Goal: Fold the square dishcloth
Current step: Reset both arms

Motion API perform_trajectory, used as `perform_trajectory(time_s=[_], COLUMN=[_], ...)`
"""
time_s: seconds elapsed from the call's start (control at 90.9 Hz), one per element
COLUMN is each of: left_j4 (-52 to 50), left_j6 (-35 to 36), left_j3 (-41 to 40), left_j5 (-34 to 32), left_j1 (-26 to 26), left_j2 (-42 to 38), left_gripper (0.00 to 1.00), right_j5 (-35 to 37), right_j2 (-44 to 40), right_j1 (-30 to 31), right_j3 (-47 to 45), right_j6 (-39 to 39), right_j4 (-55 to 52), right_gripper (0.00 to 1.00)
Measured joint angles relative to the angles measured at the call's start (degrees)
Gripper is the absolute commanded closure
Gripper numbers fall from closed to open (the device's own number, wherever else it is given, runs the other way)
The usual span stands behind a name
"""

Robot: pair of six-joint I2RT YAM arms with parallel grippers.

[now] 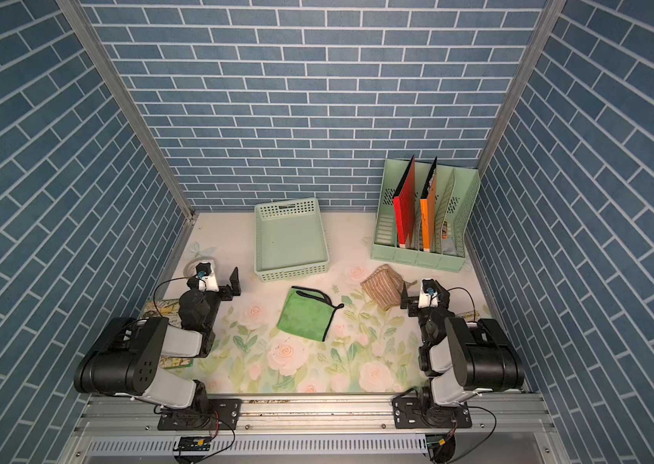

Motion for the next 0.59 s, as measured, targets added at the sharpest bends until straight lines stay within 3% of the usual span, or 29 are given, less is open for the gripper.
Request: perform_trajectory(time_s=[0.22,0.451,0.594], left_j4=[0.0,0.0,0.0], left_j6=[-0.02,-0.02,-0.02], left_j3=[0.0,0.0,0.0], left_j5=[-0.02,-0.02,-0.02], left_j1=[0.0,0.0,0.02], left_j2=[0.0,0.0,0.0], left_gripper=[0.0,0.0,0.0], right_j5=[0.61,-2.27,-1.2], right_j2=[0.63,-0.2,-0.22], right_j1=[0.0,-0.13,-0.98], right_j3=[0.26,10.43,9.42], right_j6=[-0.04,-0.13,0.52], right_j4=[2.45,-6.93,-7.87], right_gripper=[0.0,0.01,0.0])
